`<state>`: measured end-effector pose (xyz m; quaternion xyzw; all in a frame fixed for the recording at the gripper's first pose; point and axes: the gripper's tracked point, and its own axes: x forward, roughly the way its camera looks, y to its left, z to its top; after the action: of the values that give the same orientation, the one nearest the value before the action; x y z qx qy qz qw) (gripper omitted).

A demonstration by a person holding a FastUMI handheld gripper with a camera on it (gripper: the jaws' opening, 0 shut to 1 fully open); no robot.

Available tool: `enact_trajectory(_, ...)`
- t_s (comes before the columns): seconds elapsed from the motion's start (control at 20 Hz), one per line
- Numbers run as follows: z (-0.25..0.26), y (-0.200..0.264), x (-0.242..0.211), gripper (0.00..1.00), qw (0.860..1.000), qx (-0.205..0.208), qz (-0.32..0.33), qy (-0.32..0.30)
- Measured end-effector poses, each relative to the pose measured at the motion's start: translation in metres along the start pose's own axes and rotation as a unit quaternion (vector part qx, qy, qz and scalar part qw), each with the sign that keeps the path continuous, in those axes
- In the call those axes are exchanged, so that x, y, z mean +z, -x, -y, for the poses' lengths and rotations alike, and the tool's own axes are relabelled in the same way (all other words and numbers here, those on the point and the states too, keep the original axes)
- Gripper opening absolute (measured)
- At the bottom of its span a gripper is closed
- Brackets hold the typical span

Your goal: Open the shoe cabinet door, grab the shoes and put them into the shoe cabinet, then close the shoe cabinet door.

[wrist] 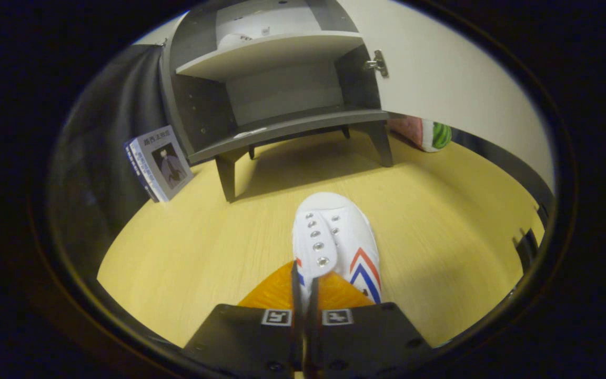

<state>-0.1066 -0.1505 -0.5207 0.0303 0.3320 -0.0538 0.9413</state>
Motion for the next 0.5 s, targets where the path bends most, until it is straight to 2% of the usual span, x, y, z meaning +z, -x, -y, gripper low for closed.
enact_trajectory(0.05, 0.001, -0.002, 0.000, 0.05, 1.000, -0.003, -0.005, 0.007)
enact_trajectory(0.25, 0.000, 0.002, 0.009, 0.03, 1.000, -0.014, -0.016, 0.000)
enact_trajectory(0.5, -0.009, 0.016, 0.050, 0.03, 0.999, -0.025, 0.016, -0.021)
